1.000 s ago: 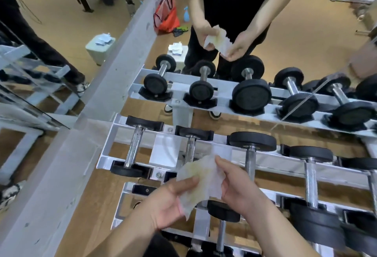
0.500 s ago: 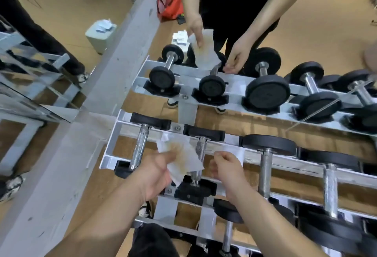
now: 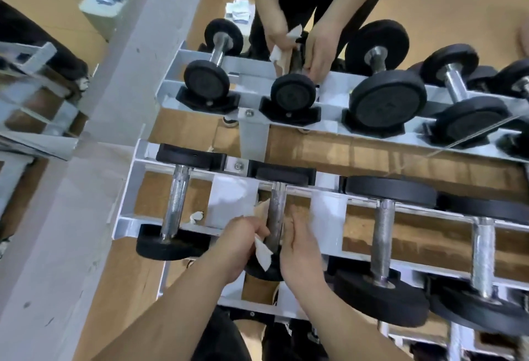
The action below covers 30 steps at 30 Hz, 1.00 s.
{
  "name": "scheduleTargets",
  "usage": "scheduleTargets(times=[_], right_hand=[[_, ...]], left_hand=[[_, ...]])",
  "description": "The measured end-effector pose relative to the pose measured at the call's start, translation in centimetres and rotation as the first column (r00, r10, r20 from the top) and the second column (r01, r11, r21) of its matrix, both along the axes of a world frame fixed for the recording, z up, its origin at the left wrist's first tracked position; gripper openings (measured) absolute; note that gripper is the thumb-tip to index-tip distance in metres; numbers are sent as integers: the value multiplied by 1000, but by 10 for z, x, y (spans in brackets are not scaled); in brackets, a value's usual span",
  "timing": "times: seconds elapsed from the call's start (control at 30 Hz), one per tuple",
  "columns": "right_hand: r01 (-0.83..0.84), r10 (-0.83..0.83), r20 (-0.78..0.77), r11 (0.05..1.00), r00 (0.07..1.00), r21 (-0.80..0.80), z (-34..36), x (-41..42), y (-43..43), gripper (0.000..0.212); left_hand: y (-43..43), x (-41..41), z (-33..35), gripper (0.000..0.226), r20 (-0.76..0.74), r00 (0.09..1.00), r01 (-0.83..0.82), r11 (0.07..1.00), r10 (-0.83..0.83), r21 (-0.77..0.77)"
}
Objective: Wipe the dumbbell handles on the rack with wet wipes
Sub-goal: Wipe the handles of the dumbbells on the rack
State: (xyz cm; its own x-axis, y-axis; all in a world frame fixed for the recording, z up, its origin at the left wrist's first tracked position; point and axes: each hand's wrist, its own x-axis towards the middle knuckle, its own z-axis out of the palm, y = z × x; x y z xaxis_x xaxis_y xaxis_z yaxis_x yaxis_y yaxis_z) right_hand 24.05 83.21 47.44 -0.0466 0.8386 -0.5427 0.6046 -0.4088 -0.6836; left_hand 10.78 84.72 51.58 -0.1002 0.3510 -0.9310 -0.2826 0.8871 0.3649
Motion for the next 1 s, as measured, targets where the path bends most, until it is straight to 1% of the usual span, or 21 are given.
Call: scheduleTargets(times=[0.07,0.13,0.2,0.23,0.27,0.33,0.4,0.47,0.53,0.57,0.63,0.67,0.7,0.73,0.8,0.83,0.87,0.9,0.93,0.97,1.0], right_hand=[[-24,25,34,999,999,-25,1,-3,3,53],[-33,34,42,999,999,-30,1,-5,5,53],[8,-7,24,999,1000,-44,-2,-4,2,51],[25,-24,18,998,1000,-51,-3,-3,-1,50],[32,-31,17,998,999,-52,-4,-2,-5,48],[40,-39,18,998,999,-52,-5,0,-10,47],[35,-36,-15,996,999,-88,-2,2,-8,48],[40,-52,-69,985,996,-170,6,7,-4,50],[14,-37,-103,976,994,-216,9,14,0,52],[-5,-22,-114,973,993,-229,10,16,2,53],[-7,-31,-134,963,990,-270,12,16,4,49],[18,-65,-152,956,986,-293,11,15,6,45],[52,-106,-164,951,981,-304,12,14,7,41],[92,-149,-165,946,975,-310,12,13,7,45],[153,-202,-143,943,969,-297,10,15,7,58],[163,-211,-141,943,967,-291,11,17,7,61],[176,-224,-134,939,965,-296,11,19,5,62],[187,-234,-125,934,964,-304,14,21,3,60],[202,-248,-119,930,961,-308,17,22,0,59],[206,-251,-114,930,961,-305,18,23,-2,58],[209,-252,-109,929,961,-306,20,24,-3,58]], left_hand=[[4,-1,-2,8,20,1000,19,1000,-19,-1],[7,2,-3,15,5,999,48,999,-48,8],[12,4,-4,32,25,997,67,997,-68,23],[18,4,-9,42,35,997,62,997,-64,49],[24,3,-14,47,45,998,32,997,-35,76],[40,3,-12,43,71,997,-47,989,37,142],[47,6,-4,26,99,995,-37,983,19,180],[31,12,0,10,47,994,87,985,-95,148],[10,14,3,15,19,977,208,972,-211,112],[6,13,4,19,23,970,240,966,-244,100],[13,7,7,15,13,964,261,957,-265,126],[23,3,5,7,4,971,235,960,-238,153],[34,0,6,6,-7,983,180,966,-182,184],[42,-1,5,14,-14,991,130,972,-130,198],[52,3,0,18,7,998,56,974,-59,219],[48,7,-1,15,0,996,84,975,-86,205],[39,10,2,8,-26,987,162,970,-160,179],[26,11,1,9,-52,966,258,955,-253,146],[16,12,4,16,-45,939,344,932,-341,117],[11,12,7,19,-26,925,379,918,-379,112],[10,11,10,20,-17,925,380,918,-381,116]])
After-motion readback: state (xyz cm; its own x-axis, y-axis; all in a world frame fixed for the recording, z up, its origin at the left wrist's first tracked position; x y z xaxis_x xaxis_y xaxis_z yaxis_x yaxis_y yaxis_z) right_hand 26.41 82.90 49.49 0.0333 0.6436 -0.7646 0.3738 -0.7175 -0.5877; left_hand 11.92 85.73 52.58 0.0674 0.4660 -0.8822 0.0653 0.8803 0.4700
